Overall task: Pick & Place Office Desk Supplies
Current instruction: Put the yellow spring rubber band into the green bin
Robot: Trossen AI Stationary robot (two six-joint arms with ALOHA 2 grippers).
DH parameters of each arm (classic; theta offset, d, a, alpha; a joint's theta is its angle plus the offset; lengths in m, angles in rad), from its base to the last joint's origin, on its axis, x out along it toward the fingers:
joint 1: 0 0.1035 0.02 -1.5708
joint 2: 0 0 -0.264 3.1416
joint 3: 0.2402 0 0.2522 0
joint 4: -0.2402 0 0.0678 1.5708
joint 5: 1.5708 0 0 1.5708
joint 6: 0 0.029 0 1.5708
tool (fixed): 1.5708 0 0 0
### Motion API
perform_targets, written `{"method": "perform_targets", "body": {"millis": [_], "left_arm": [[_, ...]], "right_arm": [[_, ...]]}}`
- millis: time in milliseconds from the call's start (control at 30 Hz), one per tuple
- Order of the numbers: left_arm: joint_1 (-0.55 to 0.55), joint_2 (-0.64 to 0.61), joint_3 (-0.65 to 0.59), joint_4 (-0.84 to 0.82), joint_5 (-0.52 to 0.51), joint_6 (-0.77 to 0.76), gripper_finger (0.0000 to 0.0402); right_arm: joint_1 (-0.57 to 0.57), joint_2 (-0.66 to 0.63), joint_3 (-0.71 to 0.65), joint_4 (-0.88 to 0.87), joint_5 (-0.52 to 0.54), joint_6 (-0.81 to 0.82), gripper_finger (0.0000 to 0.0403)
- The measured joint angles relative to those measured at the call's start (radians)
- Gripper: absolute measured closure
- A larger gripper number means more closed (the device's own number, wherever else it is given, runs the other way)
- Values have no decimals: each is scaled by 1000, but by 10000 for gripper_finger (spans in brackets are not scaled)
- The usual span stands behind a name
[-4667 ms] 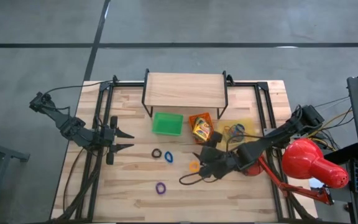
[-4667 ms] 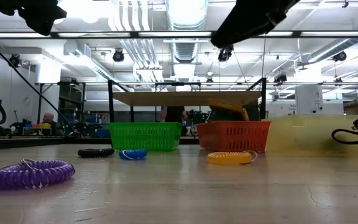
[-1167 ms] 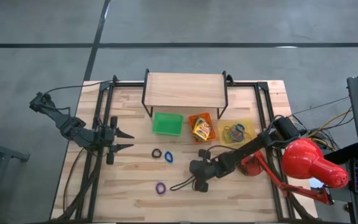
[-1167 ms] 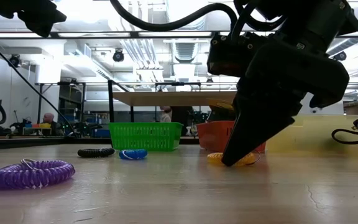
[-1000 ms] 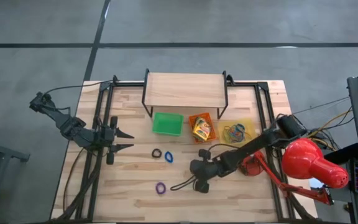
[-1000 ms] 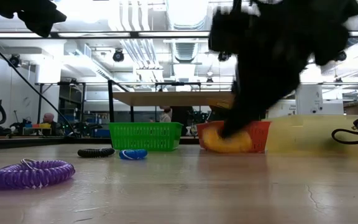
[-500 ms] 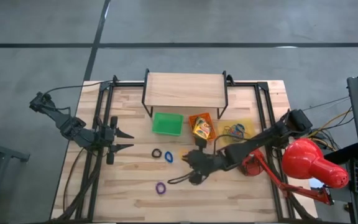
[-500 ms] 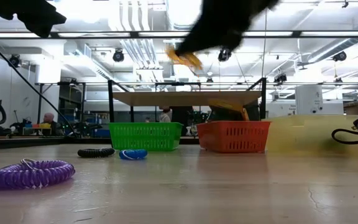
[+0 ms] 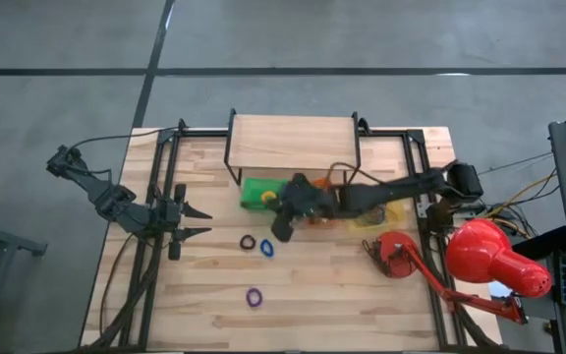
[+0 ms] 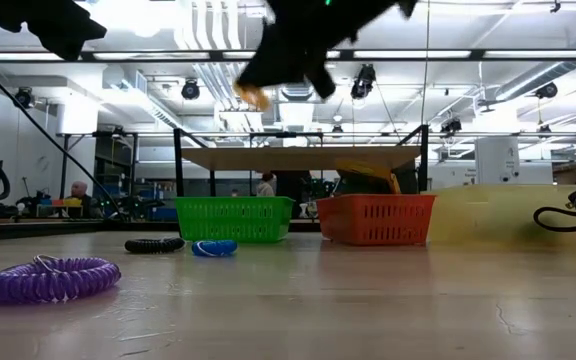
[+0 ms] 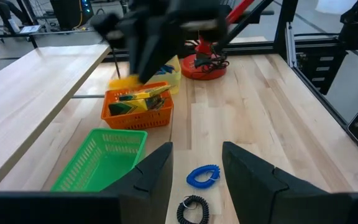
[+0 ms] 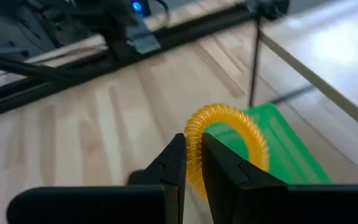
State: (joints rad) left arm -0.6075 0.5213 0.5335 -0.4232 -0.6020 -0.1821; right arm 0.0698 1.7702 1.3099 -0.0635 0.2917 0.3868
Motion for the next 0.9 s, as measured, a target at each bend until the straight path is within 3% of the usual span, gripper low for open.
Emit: {"method": "perform_targets", "body": {"millis": [267,633,900], "left_arm": [[0,0,0,-1,0,0,261],[0,0,0,-1,0,0,261],[0,0,0,-1,0,0,261]], "right_arm": [[-113,138,-2,64,-62,93,369],[-124,301,69,62,-66,124,369],[-123,320,92,67,-65,137,344]]}}
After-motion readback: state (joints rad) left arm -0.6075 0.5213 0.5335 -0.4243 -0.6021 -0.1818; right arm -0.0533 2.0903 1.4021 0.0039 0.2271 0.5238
